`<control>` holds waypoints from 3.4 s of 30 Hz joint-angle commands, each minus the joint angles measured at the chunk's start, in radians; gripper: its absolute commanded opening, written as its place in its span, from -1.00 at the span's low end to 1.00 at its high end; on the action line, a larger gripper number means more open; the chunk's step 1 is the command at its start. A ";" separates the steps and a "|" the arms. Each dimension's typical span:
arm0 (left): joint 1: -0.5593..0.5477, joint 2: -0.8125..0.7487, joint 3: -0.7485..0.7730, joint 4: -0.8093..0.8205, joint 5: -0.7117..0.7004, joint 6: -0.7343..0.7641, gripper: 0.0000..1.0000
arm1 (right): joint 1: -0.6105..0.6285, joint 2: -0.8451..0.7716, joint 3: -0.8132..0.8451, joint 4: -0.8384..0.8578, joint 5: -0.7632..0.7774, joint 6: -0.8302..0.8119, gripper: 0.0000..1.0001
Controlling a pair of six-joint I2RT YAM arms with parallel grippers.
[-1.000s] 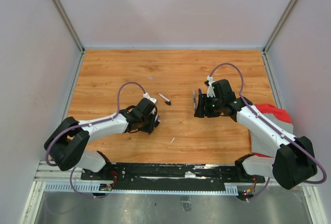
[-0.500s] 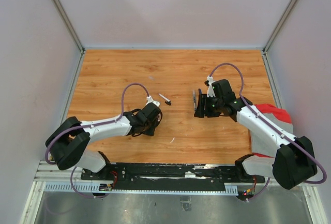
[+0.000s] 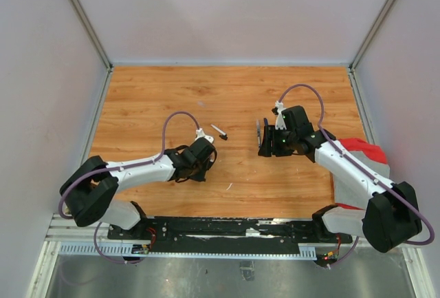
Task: Insert the pens into the pen caps
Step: Adjust the pen at the center of the board.
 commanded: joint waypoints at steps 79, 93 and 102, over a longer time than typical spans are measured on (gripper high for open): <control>0.852 0.177 0.112 0.159 0.035 0.156 0.52 | 0.030 -0.137 -0.086 0.003 -0.157 0.031 0.27; 0.809 0.122 0.025 0.153 0.048 0.131 -0.14 | 0.046 -0.136 -0.077 0.009 -0.167 0.041 0.30; 0.763 0.113 0.022 0.136 0.056 0.120 -0.65 | 0.056 -0.134 -0.066 0.009 -0.165 0.048 0.32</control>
